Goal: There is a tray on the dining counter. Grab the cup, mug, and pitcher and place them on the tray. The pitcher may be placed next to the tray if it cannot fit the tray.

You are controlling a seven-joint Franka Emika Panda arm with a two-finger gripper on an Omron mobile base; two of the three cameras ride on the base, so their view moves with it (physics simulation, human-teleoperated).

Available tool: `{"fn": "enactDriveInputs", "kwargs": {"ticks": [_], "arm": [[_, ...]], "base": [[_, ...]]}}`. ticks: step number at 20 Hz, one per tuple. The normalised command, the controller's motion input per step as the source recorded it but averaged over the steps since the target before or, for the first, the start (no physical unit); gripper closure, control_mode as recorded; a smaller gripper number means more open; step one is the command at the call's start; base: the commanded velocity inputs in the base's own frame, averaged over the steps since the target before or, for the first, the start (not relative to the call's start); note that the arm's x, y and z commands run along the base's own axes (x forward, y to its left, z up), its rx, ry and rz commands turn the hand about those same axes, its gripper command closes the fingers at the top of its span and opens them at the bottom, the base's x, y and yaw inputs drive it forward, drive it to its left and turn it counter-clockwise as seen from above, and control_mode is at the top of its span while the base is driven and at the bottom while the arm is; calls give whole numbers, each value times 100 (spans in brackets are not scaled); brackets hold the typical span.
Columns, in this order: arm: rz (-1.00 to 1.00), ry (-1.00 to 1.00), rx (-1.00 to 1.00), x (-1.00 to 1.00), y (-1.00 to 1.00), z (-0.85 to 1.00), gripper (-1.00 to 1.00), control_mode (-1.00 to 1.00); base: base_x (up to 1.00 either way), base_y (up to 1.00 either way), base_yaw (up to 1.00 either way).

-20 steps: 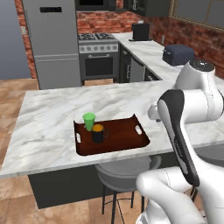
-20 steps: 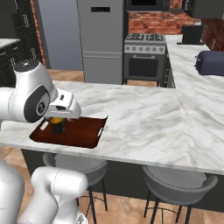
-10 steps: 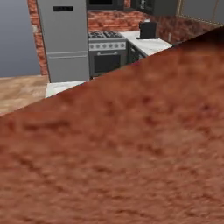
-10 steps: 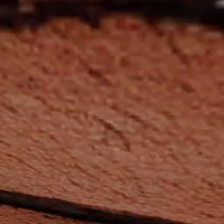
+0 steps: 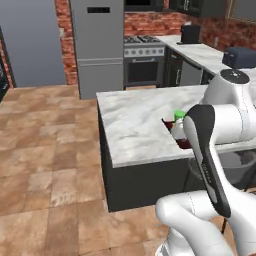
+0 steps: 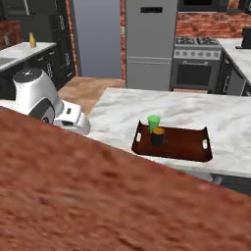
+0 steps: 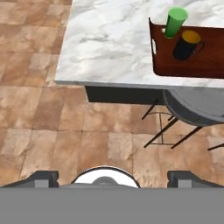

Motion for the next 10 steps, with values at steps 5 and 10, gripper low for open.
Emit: {"fn": "enactDriveInputs", "kwargs": {"ticks": [5,10], "arm": [[0,0,0,0,0,0,-100,100],[0,0,0,0,0,0,-100,100]], "base": [[33,100,0],[52,100,0]]}}
